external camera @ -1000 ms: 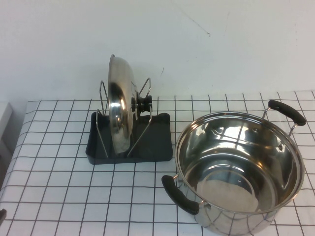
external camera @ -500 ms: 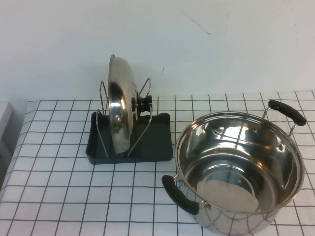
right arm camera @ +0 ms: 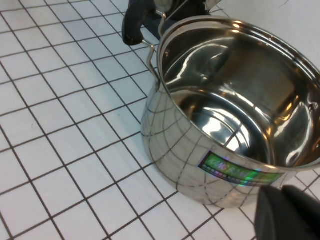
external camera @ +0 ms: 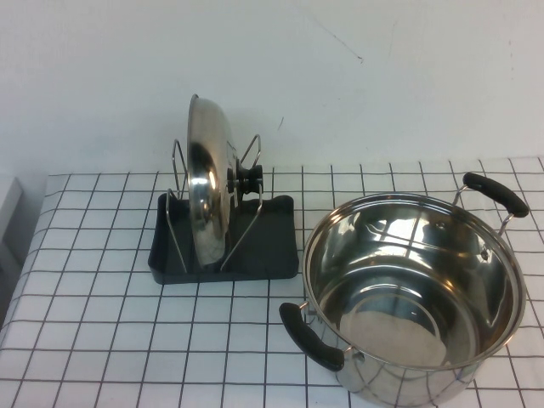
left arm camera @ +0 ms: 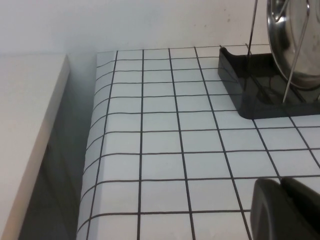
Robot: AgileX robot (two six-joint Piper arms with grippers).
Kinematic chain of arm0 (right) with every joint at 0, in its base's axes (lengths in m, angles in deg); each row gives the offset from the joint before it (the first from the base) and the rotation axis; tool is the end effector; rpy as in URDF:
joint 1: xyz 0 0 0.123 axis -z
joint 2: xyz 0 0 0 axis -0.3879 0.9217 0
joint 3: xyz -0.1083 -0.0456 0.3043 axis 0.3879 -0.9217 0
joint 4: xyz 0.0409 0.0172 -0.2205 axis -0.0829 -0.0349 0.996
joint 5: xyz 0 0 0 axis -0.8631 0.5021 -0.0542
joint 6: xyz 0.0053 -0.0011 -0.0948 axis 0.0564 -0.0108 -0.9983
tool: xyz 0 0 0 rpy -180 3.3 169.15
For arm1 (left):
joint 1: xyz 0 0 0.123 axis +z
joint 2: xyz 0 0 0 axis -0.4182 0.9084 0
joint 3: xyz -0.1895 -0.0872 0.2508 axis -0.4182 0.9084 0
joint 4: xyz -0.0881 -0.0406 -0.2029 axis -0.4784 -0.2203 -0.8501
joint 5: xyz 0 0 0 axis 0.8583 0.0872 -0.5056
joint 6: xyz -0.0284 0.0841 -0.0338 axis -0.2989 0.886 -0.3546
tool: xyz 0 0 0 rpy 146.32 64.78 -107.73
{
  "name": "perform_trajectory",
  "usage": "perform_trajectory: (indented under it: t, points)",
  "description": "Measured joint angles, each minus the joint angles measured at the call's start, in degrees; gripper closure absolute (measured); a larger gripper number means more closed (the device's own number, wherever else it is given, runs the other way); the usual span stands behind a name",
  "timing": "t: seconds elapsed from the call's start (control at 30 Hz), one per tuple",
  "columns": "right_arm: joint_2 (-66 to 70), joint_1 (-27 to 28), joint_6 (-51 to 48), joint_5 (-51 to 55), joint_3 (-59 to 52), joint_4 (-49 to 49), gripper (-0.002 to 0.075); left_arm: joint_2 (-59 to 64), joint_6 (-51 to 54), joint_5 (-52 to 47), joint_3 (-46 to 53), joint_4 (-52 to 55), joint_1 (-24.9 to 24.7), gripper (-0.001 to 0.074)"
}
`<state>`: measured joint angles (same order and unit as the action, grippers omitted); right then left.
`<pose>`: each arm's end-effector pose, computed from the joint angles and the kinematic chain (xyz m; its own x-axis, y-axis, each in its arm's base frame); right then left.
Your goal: Put pot lid on rack
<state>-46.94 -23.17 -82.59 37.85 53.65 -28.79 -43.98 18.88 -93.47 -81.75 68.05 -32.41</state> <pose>0.0008 -0.0122 0.2893 -0.0720 -0.5222 -0.8498 -0.7147 0.6213 -0.3212 -0.0111 -0.0015 0.1755 -0.2500 -0.0480 -0.9671 0.1434 0.9859 -0.0860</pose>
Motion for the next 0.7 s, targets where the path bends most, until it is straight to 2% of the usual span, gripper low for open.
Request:
perform_trajectory:
  t: [0.4, 0.7]
  points:
    - [0.0, 0.0, 0.0, 0.0, 0.0, 0.0, 0.0727, 0.0, -0.3, -0.5, -0.1, 0.3, 1.1, 0.0736]
    - [0.0, 0.0, 0.1, 0.0, 0.0, 0.0, 0.0727, 0.0, 0.2, -1.0, -0.2, 0.7, -2.1, 0.0736]
